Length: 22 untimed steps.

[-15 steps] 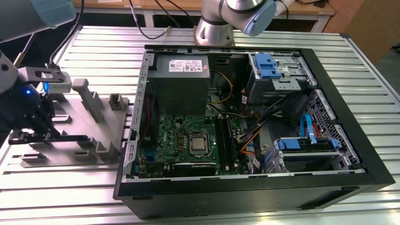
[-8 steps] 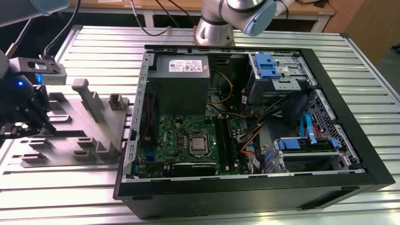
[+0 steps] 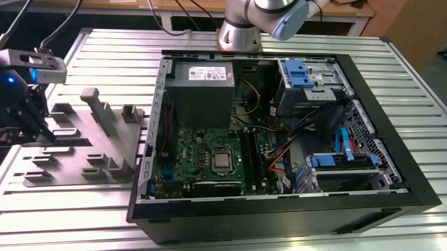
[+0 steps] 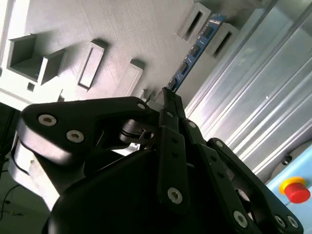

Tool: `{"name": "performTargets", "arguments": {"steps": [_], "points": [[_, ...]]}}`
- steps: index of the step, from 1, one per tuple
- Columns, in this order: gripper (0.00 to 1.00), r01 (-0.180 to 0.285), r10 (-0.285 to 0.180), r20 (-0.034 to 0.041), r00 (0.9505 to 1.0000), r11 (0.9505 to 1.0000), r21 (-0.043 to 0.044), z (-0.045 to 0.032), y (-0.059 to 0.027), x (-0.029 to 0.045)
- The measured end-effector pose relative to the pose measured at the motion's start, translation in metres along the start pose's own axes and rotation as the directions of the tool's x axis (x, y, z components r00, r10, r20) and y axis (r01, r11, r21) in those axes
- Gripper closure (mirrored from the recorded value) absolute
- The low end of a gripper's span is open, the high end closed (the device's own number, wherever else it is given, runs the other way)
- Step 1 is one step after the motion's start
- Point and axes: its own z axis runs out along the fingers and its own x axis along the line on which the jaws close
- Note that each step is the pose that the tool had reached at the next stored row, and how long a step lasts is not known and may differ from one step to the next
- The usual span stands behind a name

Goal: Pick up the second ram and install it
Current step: 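Pick up the second ram and move it above second insertion slot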

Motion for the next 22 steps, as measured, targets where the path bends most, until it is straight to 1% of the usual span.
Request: {"name": "performTargets", "arguments": {"steps": [6, 14, 19, 22], "points": [[0.89, 0.001, -0.001, 0.0015, 1.0000, 1.0000, 0.0011, -0.0212, -0.0004, -0.0005], [0.89, 0.003, -0.003, 0.0052, 1.0000, 1.0000, 0.0041, -0.0464, -0.0010, -0.0011], [0.89, 0.003, -0.003, 0.0054, 1.0000, 1.0000, 0.0062, -0.0655, -0.0014, -0.0015], [0.89, 0.003, -0.003, 0.0059, 1.0000, 1.0000, 0.0081, -0.0751, -0.0016, -0.0017]]}}
